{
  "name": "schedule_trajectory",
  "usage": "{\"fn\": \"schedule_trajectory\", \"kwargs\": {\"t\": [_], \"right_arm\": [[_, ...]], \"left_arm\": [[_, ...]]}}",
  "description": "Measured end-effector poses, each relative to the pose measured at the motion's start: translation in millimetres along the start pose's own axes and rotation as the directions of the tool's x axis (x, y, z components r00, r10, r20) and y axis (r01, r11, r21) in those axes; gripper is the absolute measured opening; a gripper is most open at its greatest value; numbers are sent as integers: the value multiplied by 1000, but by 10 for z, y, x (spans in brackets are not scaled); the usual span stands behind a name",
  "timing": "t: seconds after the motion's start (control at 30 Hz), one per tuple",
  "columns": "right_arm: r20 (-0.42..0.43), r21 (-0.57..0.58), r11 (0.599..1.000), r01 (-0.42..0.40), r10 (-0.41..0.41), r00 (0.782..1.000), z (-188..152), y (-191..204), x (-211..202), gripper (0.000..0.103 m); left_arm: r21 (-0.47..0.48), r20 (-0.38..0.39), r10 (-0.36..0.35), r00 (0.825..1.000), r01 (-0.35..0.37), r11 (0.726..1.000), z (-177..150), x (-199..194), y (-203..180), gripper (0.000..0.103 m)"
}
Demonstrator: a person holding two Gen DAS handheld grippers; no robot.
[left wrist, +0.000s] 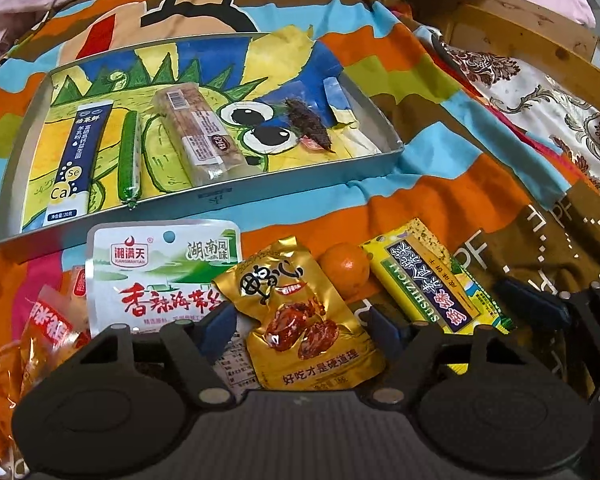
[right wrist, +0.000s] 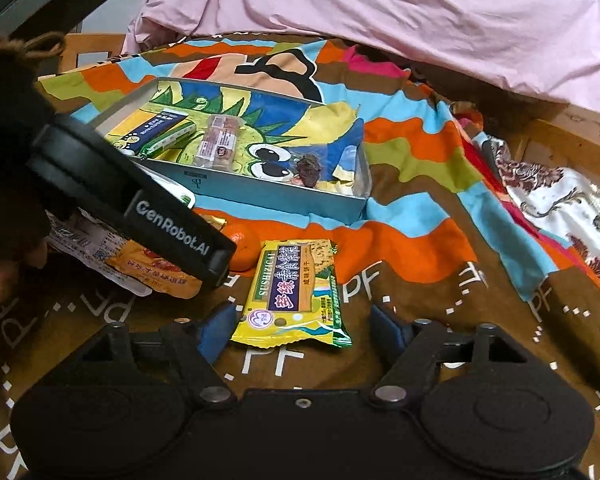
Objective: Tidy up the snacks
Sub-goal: 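Grasp the gold wrapped sausage with the left tool while the right tool grasps the yellow biscuit pack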
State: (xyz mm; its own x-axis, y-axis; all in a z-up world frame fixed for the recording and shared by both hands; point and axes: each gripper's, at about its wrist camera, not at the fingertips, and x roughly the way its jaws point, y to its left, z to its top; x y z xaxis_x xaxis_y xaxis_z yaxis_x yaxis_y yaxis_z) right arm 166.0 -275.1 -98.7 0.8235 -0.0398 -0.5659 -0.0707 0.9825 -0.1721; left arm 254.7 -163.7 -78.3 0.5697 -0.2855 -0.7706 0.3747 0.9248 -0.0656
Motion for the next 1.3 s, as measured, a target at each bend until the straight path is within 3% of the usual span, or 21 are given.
{"fn": "schedule_trajectory", "kwargs": {"t": [0.07, 0.37, 0.53, 0.63, 0.7, 0.77, 0.87, 1.03, 1.3], "right_arm": [[3, -4, 1000, -1, 1, 1000, 4, 11, -8, 60], [-46, -26, 1000, -1, -1, 999, -12, -4, -199, 60], [-23, -32, 999, -7, 7, 1000, -13, 10, -129, 76], [-16, -23, 1000, -10, 10, 1000, -7, 2, -53, 76], [-16, -15, 1000, -21, 20, 1000, -3, -7, -7, 76], [-17, -9, 1000, -27, 27, 999, -10, -11, 18, 76], [-20, -4, 999, -36, 36, 999, -20, -12, 35, 73], [-13, -13, 999, -45, 44, 999, -26, 18, 6, 53], [-41, 7, 999, -52, 52, 998, -26, 6, -99, 52]], "left_arm": [[6, 1, 3, 1000, -3, 1000, -12, -11, -1, 65], [3, 4, -9, 1000, 9, 1000, -77, -206, 22, 65], [-24, -6, -32, 999, 31, 999, -15, -152, 12, 86], [-6, -13, -6, 1000, 6, 1000, 24, -41, -40, 86], [1, -8, -3, 1000, 3, 1000, 21, 3, -55, 84], [18, -3, 11, 1000, -11, 1000, 4, 27, -64, 74], [28, 9, 13, 1000, -13, 1000, -24, 26, -51, 68], [-3, 32, 17, 999, -17, 1000, -59, -42, -24, 59], [-14, 63, 12, 998, -11, 1000, -195, -317, 39, 56]]}}
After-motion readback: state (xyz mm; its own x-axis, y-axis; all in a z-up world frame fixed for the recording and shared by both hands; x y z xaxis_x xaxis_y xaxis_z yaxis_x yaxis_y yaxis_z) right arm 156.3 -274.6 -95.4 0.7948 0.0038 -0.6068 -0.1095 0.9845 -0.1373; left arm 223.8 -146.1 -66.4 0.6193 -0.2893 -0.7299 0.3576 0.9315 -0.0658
